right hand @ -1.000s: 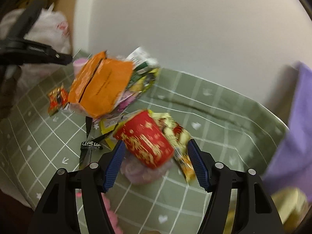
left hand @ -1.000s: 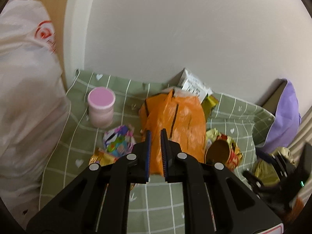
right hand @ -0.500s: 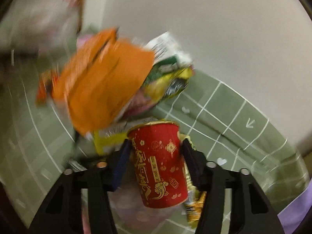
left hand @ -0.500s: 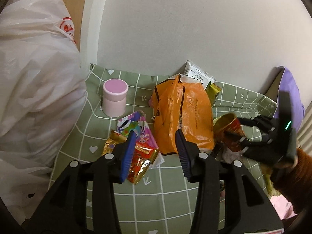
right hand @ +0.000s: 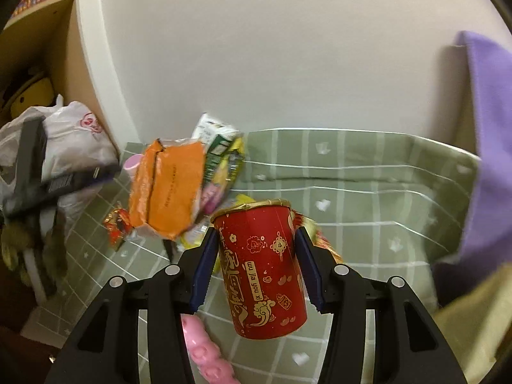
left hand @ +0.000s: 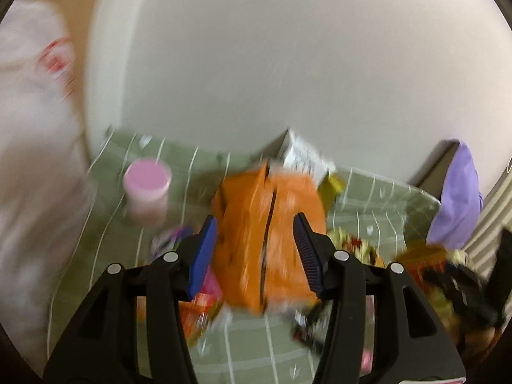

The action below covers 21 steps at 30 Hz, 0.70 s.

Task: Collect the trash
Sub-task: 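Carry the orange bag and red can over the yellow-lined bin with both tools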

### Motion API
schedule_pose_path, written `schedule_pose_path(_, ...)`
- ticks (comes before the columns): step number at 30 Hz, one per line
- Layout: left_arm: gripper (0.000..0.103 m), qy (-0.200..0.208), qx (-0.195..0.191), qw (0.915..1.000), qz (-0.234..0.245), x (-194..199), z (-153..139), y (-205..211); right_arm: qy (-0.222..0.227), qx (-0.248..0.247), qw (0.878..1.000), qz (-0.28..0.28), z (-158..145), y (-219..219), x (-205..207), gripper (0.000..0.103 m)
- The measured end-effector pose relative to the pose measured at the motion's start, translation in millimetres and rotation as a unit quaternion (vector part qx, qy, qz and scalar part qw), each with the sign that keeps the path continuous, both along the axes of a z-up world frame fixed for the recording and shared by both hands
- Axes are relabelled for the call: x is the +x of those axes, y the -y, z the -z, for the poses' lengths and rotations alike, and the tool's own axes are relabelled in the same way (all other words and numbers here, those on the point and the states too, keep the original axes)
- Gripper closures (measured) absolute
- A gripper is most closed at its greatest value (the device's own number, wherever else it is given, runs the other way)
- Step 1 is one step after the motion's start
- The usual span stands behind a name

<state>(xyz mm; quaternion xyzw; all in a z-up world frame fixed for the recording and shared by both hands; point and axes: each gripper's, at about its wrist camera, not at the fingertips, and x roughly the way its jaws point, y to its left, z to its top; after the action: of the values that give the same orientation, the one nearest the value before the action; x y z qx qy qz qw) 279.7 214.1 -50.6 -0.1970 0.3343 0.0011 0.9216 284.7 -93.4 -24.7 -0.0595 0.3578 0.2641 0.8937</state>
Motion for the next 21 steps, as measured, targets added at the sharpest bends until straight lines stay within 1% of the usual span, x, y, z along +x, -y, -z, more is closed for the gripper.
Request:
schedule_pose_path(2, 0.056, -0.005, 0.013, 0.9999, 0.001, 22, -3, 3, 0.003, 0.008, 1.000, 0.021, -6, 17, -8, 0.056)
schedule_pose_path(3, 0.056, -0.012, 0.025, 0.9996, 0.005, 36, -3, 5, 0.006, 0.009, 1.000, 0.028, -6, 21, -11, 0.056)
schedule_pose_path(5, 0.056, -0.043, 0.045, 0.9980, 0.011, 59, 2, 9, 0.011, 0.007, 0.999, 0.046, -9, 33, -17, 0.056)
schedule_pose_path(7, 0.056, -0.078, 0.040, 0.9958, 0.028, 71, 12, 14, 0.011, 0.006, 0.998, 0.059, -10, 43, -24, 0.056)
schedule_pose_path(8, 0.062, -0.089, 0.039, 0.9946, 0.034, 73, 16, 16, 0.012, 0.005, 0.998, 0.066, -11, 49, -28, 0.056)
schedule_pose_path(9, 0.078, -0.098, 0.041, 0.9935, 0.039, 73, 19, 20, 0.015, 0.003, 0.997, 0.073, -11, 53, -31, 0.056)
schedule_pose_path(10, 0.079, -0.099, 0.045, 0.9931, 0.044, 69, 20, 25, 0.018, 0.002, 0.997, 0.079, -13, 58, -35, 0.056)
schedule_pose_path(11, 0.087, -0.095, 0.046, 0.9933, 0.046, 65, 19, 27, 0.021, 0.002, 0.996, 0.086, -15, 63, -38, 0.056)
schedule_pose_path(12, 0.096, -0.085, 0.050, 0.9940, 0.048, 57, 14, 32, 0.023, 0.004, 0.995, 0.095, -18, 70, -40, 0.056)
schedule_pose_path(16, 0.096, -0.033, 0.044, 0.9970, 0.054, 26, -21, 47, 0.031, 0.013, 0.993, 0.111, -28, 85, -44, 0.056)
schedule_pose_path(18, 0.096, -0.004, 0.044, 0.9970, 0.064, 15, -41, 56, 0.045, 0.013, 0.993, 0.113, -35, 92, -50, 0.056)
schedule_pose_path(20, 0.096, 0.028, 0.031, 0.9960, 0.078, 4, -65, 65, 0.060, 0.014, 0.991, 0.116, -43, 99, -56, 0.056)
schedule_pose_path(21, 0.097, 0.036, 0.026, 0.9956, 0.083, 4, -73, 70, 0.068, 0.015, 0.990, 0.119, -48, 104, -59, 0.056)
